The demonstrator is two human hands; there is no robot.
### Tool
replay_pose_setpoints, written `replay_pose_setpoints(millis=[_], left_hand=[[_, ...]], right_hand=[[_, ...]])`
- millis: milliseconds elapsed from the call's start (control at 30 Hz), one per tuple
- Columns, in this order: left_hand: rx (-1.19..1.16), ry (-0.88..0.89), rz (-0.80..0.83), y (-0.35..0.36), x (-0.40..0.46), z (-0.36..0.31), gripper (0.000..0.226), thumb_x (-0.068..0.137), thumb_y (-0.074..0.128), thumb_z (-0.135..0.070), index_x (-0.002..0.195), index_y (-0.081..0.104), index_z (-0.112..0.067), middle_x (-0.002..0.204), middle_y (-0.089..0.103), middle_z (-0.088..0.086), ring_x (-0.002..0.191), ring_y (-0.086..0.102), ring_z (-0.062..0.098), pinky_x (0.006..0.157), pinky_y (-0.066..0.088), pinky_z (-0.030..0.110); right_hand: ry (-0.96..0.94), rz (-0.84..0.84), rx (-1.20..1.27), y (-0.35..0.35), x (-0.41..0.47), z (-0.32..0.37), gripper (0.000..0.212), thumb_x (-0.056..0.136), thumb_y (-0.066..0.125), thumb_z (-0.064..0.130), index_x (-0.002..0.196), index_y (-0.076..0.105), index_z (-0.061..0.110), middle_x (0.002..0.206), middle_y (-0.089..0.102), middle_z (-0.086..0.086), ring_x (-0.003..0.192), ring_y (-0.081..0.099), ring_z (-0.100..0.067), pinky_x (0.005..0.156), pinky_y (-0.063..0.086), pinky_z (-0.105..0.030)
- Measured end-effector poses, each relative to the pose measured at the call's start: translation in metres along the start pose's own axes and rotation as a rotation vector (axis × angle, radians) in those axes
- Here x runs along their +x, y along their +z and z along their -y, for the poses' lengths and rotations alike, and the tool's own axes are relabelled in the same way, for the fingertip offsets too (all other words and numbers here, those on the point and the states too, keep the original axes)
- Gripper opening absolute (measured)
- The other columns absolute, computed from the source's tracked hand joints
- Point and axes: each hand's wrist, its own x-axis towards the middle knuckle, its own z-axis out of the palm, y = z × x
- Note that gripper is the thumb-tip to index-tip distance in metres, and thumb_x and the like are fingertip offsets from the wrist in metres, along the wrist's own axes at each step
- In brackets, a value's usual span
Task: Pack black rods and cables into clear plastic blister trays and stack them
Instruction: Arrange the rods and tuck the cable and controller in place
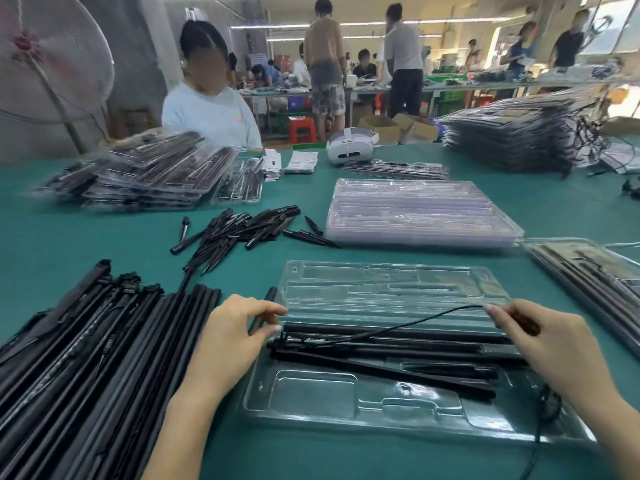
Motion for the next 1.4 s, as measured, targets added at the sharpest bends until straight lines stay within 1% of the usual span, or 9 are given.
replay_pose_setpoints(millis=[100,233,433,700,833,967,1100,1200,1400], left_hand=[[0.011,0.03,0.148,0.002,0.0,0.0,0.026,0.074,0.08,-0.02,0.097,0.075,-0.03,0.088,0.062,-0.027,0.095,0.052,-0.003,0.083,0.036,0.006],[0.091,-0.008,0.244,0.009,0.002,-0.001,0.023,0.08,0.075,-0.03,0.102,0.073,-0.037,0.082,0.056,-0.022,0.088,0.049,0.0,0.086,0.04,0.026],[0.268,-0.012,0.273,0.012,0.001,-0.003,0.028,0.084,0.066,-0.044,0.111,0.064,-0.05,0.082,0.049,-0.027,0.087,0.038,-0.001,0.078,0.021,0.025],[0.429,-0.018,0.295,0.012,-0.003,-0.006,0.031,0.09,0.055,-0.049,0.12,0.055,-0.056,0.101,0.039,-0.024,0.094,0.03,0.003,0.078,0.021,0.029],[0.49,0.007,0.309,0.012,-0.008,-0.007,0.033,0.095,0.047,-0.047,0.126,0.049,-0.056,0.102,0.043,-0.021,0.093,0.032,0.006,0.078,0.026,0.027],[0.35,-0.052,0.246,0.014,-0.017,-0.005,0.033,0.094,0.049,-0.047,0.126,0.052,-0.053,0.107,0.044,-0.023,0.1,0.035,0.004,0.086,0.031,0.024],[0.404,-0.055,0.186,0.02,-0.013,-0.02,0.041,0.098,0.049,-0.031,0.136,0.042,-0.044,0.13,0.035,-0.012,0.12,0.033,0.009,0.096,0.029,0.028],[0.283,0.093,0.189,0.034,-0.007,-0.052,0.048,0.1,0.041,-0.018,0.144,0.033,-0.036,0.137,0.04,-0.013,0.126,0.036,0.009,0.104,0.029,0.027],[0.326,0.242,0.484,0.079,-0.004,-0.082,0.056,0.1,0.017,-0.053,0.149,-0.005,-0.04,0.156,-0.005,-0.022,0.143,-0.016,0.001,0.118,-0.013,0.033]], right_hand=[[0.006,0.009,-0.007,0.001,0.0,-0.002,0.032,0.08,0.057,0.054,0.065,0.064,0.026,0.049,0.059,0.006,0.052,0.059,-0.019,0.052,0.051,-0.037],[0.011,0.016,0.0,0.001,-0.002,-0.002,0.032,0.08,0.056,0.056,0.066,0.065,0.028,0.052,0.062,0.007,0.055,0.062,-0.018,0.055,0.052,-0.037],[0.015,0.028,0.016,0.004,-0.001,-0.004,0.036,0.08,0.055,0.058,0.064,0.064,0.026,0.053,0.063,0.005,0.057,0.063,-0.019,0.058,0.054,-0.037],[0.012,0.014,0.051,0.002,0.0,-0.002,0.033,0.08,0.056,0.056,0.065,0.066,0.028,0.055,0.065,0.004,0.06,0.064,-0.021,0.057,0.05,-0.034],[-0.013,-0.046,0.187,-0.006,0.002,0.007,0.026,0.078,0.064,0.046,0.063,0.068,0.025,0.056,0.064,0.006,0.055,0.058,-0.018,0.054,0.041,-0.028],[-0.008,0.062,0.396,-0.02,0.006,0.011,0.022,0.076,0.069,0.034,0.055,0.068,0.026,0.049,0.059,0.002,0.044,0.046,-0.011,0.048,0.035,-0.016],[-0.109,0.191,0.198,-0.029,0.008,0.002,0.029,0.077,0.07,0.037,0.053,0.066,0.022,0.044,0.053,0.003,0.042,0.038,-0.004,0.048,0.033,-0.022],[-0.103,0.298,0.009,-0.027,0.008,-0.008,0.045,0.078,0.067,0.048,0.045,0.054,0.022,0.042,0.048,0.006,0.042,0.038,-0.007,0.049,0.033,-0.028],[0.025,0.314,-0.114,-0.02,0.005,-0.019,0.057,0.074,0.061,0.067,0.051,0.052,0.016,0.043,0.047,0.009,0.043,0.04,-0.007,0.048,0.031,-0.027]])
